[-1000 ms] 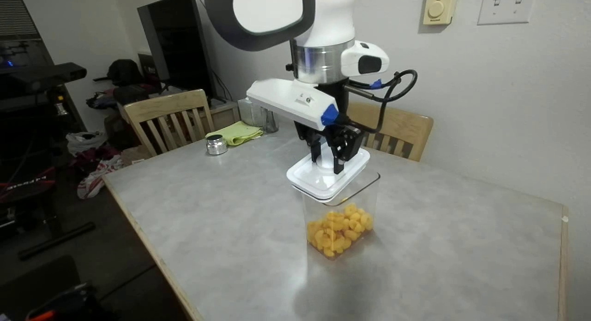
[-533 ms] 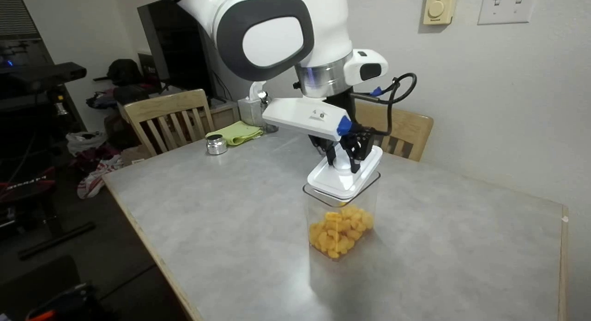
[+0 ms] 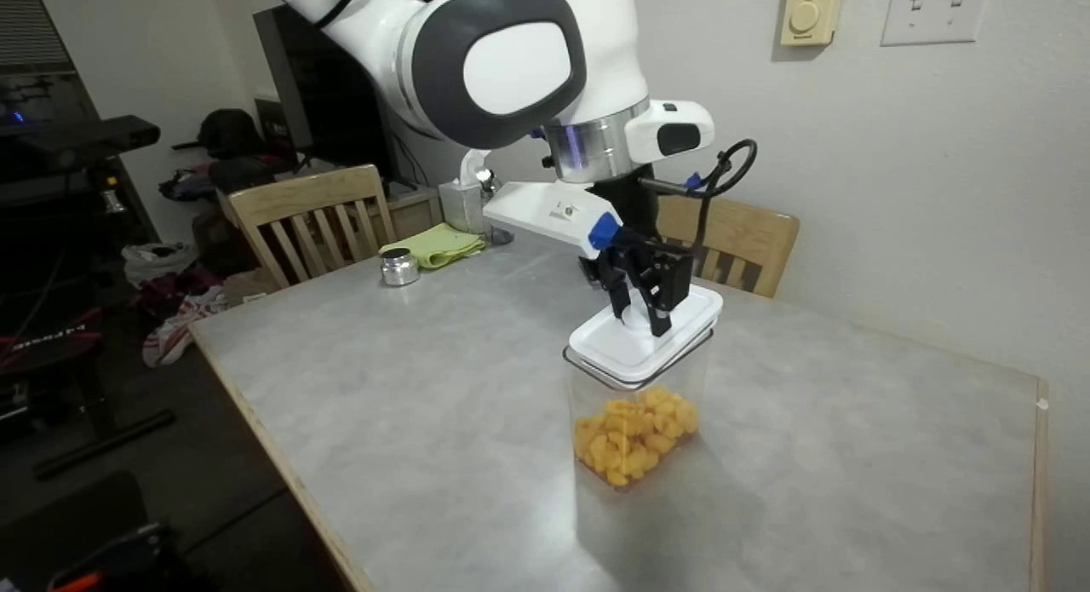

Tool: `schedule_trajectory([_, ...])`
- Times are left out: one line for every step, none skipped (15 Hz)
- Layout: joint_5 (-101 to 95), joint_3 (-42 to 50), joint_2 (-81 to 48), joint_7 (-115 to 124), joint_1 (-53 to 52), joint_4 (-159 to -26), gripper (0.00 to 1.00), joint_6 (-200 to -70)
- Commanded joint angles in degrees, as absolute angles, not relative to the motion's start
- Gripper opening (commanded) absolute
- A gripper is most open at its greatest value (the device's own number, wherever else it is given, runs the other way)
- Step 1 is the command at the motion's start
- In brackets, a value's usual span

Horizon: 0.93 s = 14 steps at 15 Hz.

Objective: Place the lid on the container and push the button

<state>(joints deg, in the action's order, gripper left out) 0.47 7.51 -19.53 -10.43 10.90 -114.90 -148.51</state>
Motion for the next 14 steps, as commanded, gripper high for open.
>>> schedule_trajectory([-3.5,9.9,-20.1,-2.4,9.1,-113.6,0.29,-143.5])
schedule_trajectory([-3.4,9.8,-20.1,-1.5,9.1,-113.2,0.29,-142.3])
schedule_trajectory([-2.6,9.3,-20.2,-1.3,9.5,-112.7,0.29,-140.7])
schedule_trajectory([-1.9,9.0,-20.3,-1.3,9.7,-112.3,0.29,-139.5])
schedule_trajectory([-1.0,8.5,-20.3,-1.7,10.1,-112.0,0.29,-138.2])
schedule_trajectory([-0.6,8.4,-20.4,-1.7,10.2,-111.8,0.29,-137.3])
schedule_trajectory([1.1,7.6,-20.4,-3.3,10.8,-111.7,0.29,-136.4])
schedule_trajectory([2.2,7.3,-20.4,-4.0,11.1,-111.6,0.29,-135.8])
schedule_trajectory([3.7,6.8,-20.5,-4.7,11.4,-111.4,0.29,-135.2])
schedule_trajectory([5.0,6.5,-20.6,-5.6,11.7,-111.4,0.29,-134.8])
schedule_trajectory([6.0,6.4,-20.6,-6.1,11.7,-111.3,0.29,-134.5])
schedule_trajectory([7.3,6.1,-20.6,-7.2,11.9,-111.4,0.29,-134.6])
schedule_trajectory([8.0,6.0,-20.6,-7.8,12.0,-111.5,0.29,-135.3])
schedule_trajectory([9.4,5.5,-20.5,-9.8,12.4,-111.7,0.29,-136.0])
